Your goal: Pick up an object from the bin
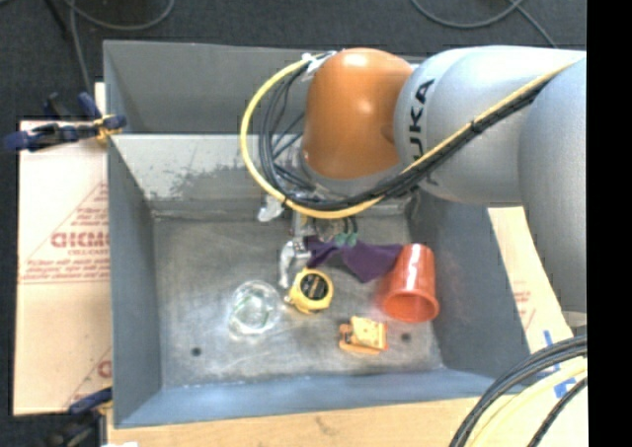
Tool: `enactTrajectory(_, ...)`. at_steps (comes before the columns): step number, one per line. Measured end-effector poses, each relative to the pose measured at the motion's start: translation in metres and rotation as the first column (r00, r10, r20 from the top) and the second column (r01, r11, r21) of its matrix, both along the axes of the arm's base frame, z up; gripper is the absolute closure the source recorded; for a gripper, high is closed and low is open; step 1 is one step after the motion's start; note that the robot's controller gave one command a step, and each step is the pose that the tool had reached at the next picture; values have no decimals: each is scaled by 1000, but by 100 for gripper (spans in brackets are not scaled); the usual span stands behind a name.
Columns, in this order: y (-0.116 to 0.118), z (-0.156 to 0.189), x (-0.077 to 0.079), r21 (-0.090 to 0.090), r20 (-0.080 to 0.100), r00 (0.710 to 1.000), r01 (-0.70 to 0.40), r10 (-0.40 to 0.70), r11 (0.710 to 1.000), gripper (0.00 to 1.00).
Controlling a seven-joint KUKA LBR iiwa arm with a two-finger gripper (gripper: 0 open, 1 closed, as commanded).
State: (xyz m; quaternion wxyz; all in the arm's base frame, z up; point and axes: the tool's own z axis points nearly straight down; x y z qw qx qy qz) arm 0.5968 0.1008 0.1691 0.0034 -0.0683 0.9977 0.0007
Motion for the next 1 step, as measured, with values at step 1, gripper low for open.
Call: enactTrajectory(1,5,-40,10,-3,-4,987,-161,161,987,0)
